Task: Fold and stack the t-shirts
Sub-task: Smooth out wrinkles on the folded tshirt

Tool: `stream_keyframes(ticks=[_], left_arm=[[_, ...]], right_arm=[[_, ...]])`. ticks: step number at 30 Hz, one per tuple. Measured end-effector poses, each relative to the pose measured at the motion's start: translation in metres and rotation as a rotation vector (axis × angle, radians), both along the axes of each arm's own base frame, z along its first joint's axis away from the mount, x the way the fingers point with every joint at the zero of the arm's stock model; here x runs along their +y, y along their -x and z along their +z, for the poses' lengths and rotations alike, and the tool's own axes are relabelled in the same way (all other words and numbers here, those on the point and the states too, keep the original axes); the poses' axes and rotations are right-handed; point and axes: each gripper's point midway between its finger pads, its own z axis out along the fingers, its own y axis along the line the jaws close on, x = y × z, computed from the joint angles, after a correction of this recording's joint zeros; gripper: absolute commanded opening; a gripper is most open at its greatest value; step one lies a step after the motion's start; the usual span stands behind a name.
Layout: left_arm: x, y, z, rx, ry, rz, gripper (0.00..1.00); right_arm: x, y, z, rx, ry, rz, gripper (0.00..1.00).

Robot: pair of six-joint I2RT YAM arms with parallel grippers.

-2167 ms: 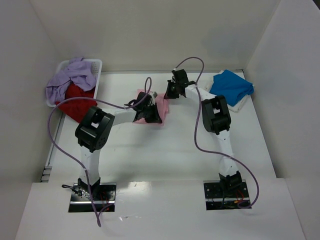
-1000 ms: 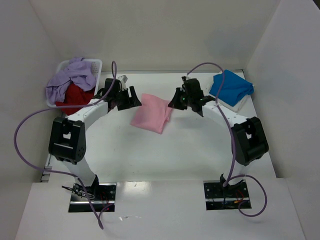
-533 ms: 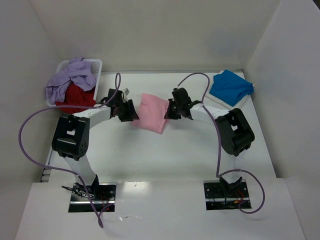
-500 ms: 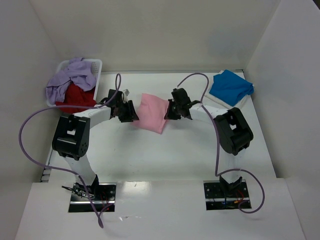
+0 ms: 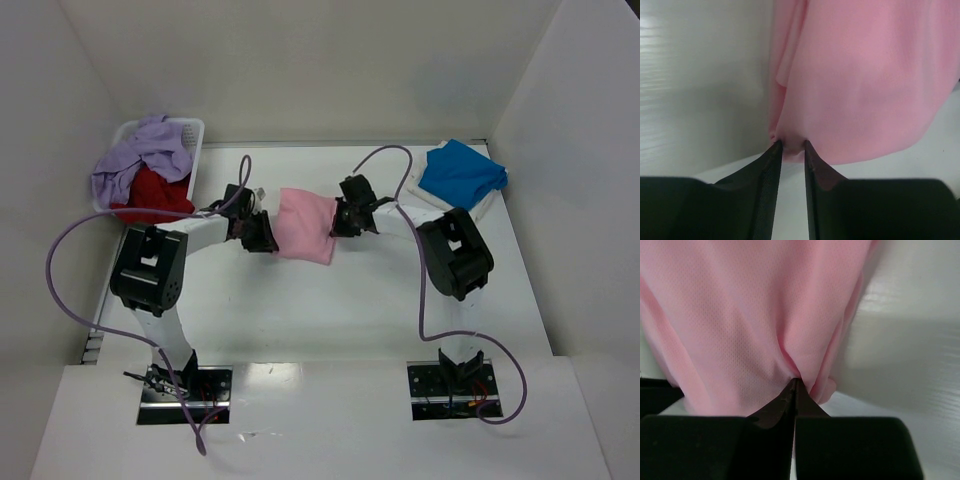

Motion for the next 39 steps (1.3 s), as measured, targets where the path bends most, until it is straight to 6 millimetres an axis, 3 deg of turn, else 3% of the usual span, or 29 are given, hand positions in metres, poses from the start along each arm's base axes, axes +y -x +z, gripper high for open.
stream_keyframes(ticks=[9,11,15,19,24,27,31,35,36,39], left_arm=[[-0.023,0.018,-0.003,0.013,-0.003,-0.065,0.30],[-0.022,0.022,-0.002,0.015,-0.010,-0.061,0.37],[-0.016,0.026,0.002,0.022,-0.035,-0.049,0.59],[-0.010,0.029,0.024,-0.003,-0.051,-0.036,0.76],[-0.006,0.005,0.093,-0.182,-0.005,-0.011,0.84],[0.001,-0.022,0.128,-0.297,0.019,0.004,0.84],[0.008,-0.057,0.143,-0.379,0.046,0.012,0.75],[0.004,-0.095,0.129,-0.379,0.076,-0.001,0.67],[0.001,-0.103,0.121,-0.374,0.086,-0.006,0.58],[-0.006,-0.115,0.091,-0.325,0.108,-0.027,0.45]], right_arm=[[-0.020,-0.024,0.002,-0.023,0.024,-0.037,0.00],[-0.022,-0.025,0.002,-0.025,0.027,-0.035,0.05],[-0.025,-0.025,0.009,-0.033,0.028,-0.029,0.13],[-0.036,-0.032,0.041,-0.076,-0.016,-0.028,0.22],[-0.069,-0.049,0.108,-0.206,-0.083,-0.085,0.26],[-0.079,-0.054,0.144,-0.286,-0.126,-0.095,0.28],[-0.067,-0.050,0.159,-0.312,-0.184,-0.040,0.25],[-0.054,-0.039,0.146,-0.267,-0.215,0.010,0.10],[-0.050,-0.034,0.140,-0.252,-0.215,0.019,0.08],[-0.027,-0.015,0.124,-0.209,-0.213,0.070,0.04]])
